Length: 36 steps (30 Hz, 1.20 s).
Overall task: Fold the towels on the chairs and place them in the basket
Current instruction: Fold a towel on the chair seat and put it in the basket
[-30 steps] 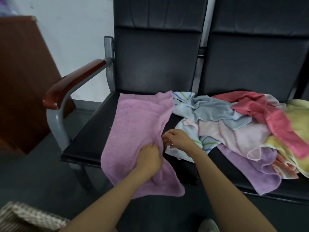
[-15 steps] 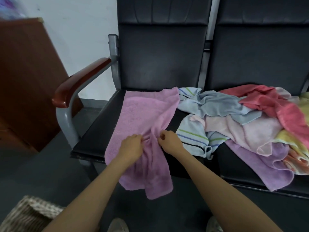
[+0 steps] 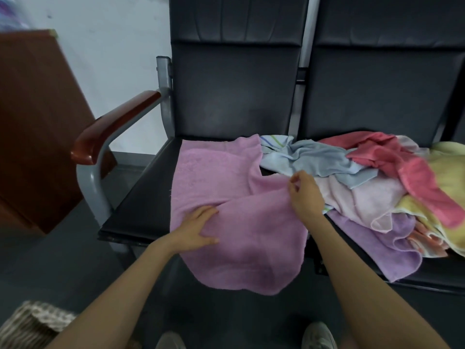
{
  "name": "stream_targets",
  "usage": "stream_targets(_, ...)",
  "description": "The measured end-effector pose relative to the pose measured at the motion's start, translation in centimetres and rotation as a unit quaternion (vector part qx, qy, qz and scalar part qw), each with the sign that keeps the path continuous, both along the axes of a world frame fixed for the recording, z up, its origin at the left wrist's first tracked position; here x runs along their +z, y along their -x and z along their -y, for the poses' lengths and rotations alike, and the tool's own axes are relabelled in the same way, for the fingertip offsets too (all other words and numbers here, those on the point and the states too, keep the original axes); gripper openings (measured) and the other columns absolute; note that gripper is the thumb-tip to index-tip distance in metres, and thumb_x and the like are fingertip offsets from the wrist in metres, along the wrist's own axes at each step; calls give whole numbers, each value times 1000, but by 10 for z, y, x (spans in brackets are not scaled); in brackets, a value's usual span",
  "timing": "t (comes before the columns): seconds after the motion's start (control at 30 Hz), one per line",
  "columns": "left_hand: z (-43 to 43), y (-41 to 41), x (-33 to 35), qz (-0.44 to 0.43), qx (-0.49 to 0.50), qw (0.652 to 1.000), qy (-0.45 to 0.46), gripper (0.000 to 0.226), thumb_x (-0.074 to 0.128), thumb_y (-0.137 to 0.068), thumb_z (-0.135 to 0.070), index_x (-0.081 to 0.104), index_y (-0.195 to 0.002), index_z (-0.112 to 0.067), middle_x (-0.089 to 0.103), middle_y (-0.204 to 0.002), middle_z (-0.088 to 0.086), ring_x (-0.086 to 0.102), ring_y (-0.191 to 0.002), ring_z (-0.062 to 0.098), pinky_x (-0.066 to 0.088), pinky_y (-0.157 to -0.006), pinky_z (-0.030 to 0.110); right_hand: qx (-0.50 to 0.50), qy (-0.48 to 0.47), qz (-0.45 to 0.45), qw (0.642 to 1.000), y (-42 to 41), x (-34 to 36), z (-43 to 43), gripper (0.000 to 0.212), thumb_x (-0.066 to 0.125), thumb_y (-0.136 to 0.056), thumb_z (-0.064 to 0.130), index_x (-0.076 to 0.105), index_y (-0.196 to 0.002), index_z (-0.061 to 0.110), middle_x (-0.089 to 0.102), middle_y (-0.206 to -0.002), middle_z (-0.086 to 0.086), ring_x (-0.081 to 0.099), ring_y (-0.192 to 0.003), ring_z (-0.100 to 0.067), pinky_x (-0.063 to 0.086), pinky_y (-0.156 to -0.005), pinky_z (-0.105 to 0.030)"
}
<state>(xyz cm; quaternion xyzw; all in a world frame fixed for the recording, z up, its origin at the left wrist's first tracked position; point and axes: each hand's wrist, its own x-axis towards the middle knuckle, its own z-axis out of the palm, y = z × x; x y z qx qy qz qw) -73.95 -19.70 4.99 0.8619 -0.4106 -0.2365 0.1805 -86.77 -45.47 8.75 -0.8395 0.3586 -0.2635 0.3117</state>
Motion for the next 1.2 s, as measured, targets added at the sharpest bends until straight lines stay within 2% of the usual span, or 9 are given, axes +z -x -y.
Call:
stream_targets(0.17, -9, -9, 0, 37, 131, 979, 149, 51, 65, -87, -14, 44, -133, -13, 38, -139, 5, 42, -126, 22, 32, -100, 22, 98, -84, -203, 971, 26, -22, 22, 58, 63, -84, 14, 37, -135, 9, 55, -119, -18, 54, -108, -32, 36, -77, -28)
stream_targets(0.3, -11, -14, 8, 110, 283, 953, -12, 63, 70, -83, -39, 45, -130, -7, 37, -134, 14, 42, -120, 30, 41, -96, 39, 177, -34, -236, 955, 36, -17, 28, 49, 65, -80, 12, 47, -125, 19, 49, -82, 2, 50, -79, -19, 36, -61, -27)
stream_targets(0.47, -2, -11, 16, 137, 284, 944, -103, 44, 56, -91, -45, 61, -111, -7, 51, -121, 13, 52, -108, 31, 49, -87, 41, 213, -6, -246, 946, 38, -14, 26, 22, 53, -85, 4, 69, -92, 17, 67, -97, 1, 59, -95, -19, 45, -81, -27)
stream_targets(0.7, 8, -17, 38, 24, 340, 931, 128, 18, 51, -96, -28, 52, -88, -12, 58, -79, 6, 54, -68, 18, 45, -68, 33, 221, -63, -66, 971, 24, 16, 18, 22, 54, -92, 11, 68, -86, 27, 61, -83, 16, 54, -82, -4, 37, -71, -8)
stream_targets(0.8, 13, -29, 48, 4, 389, 873, 293, 11, 52, -97, -22, 52, -99, -12, 64, -92, 14, 61, -66, 18, 51, -66, 28, 173, -28, -9, 985, 5, 24, 20, 20, 53, -94, 11, 70, -100, 20, 66, -94, 13, 57, -91, -5, 34, -72, 1)
stream_targets(0.87, 17, -35, 49, 45, 378, 862, 335, 27, 53, -96, -15, 47, -122, -13, 52, -126, 14, 60, -96, 20, 47, -80, 27, 99, -30, 28, 994, -7, 22, 24, 32, 49, -96, 10, 60, -126, 11, 64, -119, -4, 57, -107, -18, 40, -84, -10)
stream_targets(0.97, 29, -36, 30, 14, 314, 924, 218, 69, 60, -91, -13, 21, -149, -16, 8, -154, 11, 37, -120, 19, 40, -98, 34, 92, -13, -47, 995, -16, 2, 27, 66, 52, -92, 7, 21, -150, 12, 32, -146, -19, 44, -123, -35, 37, -100, -36)
stream_targets(1.07, 34, -31, 0, 94, 207, 973, 50, 46, 64, -86, -21, 54, -130, -16, 35, -141, 11, 42, -127, 27, 38, -103, 32, 119, 61, -154, 979, -20, -28, 14, 57, 51, -91, 18, 34, -144, 12, 29, -145, -21, 32, -130, -41, 31, -106, -46)
stream_targets(1.2, 37, -23, 5, 153, 218, 964, 26, 22, 64, -87, -29, 64, -106, -19, 49, -118, 6, 48, -111, 26, 40, -95, 36, 173, 84, -184, 964, -21, -40, -14, 36, 50, -91, 24, 54, -120, 4, 49, -120, -19, 45, -115, -36, 37, -96, -40)
